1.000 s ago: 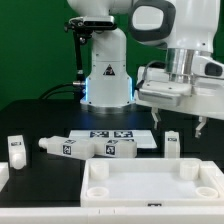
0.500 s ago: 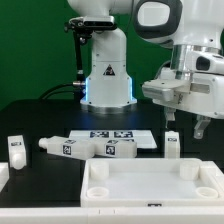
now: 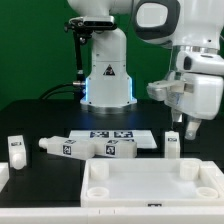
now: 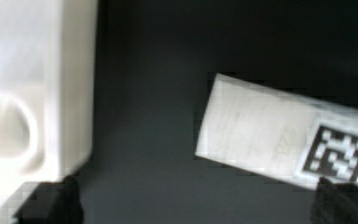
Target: Assemble desk
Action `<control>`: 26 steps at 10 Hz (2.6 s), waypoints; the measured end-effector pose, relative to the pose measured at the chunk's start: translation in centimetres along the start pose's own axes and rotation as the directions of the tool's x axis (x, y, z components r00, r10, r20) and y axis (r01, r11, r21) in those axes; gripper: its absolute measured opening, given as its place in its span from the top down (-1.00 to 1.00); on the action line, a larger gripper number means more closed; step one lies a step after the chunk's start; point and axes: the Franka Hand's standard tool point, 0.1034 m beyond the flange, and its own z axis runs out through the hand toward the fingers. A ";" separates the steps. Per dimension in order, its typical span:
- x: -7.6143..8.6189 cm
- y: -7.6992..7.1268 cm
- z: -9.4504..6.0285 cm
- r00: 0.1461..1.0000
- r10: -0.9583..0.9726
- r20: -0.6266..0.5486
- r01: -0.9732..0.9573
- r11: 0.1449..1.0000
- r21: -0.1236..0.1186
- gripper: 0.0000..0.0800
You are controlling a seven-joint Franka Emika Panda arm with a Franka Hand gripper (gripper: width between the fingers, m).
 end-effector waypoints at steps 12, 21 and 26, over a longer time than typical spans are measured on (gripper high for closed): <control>-0.3 0.5 0.8 0.338 0.933 0.123 -0.941 0.333 0.058 -0.62; -2.3 0.7 1.5 0.117 0.801 0.587 -0.989 0.146 -0.003 -0.62; -2.6 1.6 0.7 0.199 0.582 0.788 -0.974 0.203 0.096 -0.62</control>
Offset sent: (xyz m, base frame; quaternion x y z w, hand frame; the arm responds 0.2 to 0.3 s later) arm 0.0000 0.0000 0.0000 0.0000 0.0000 0.1938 0.9810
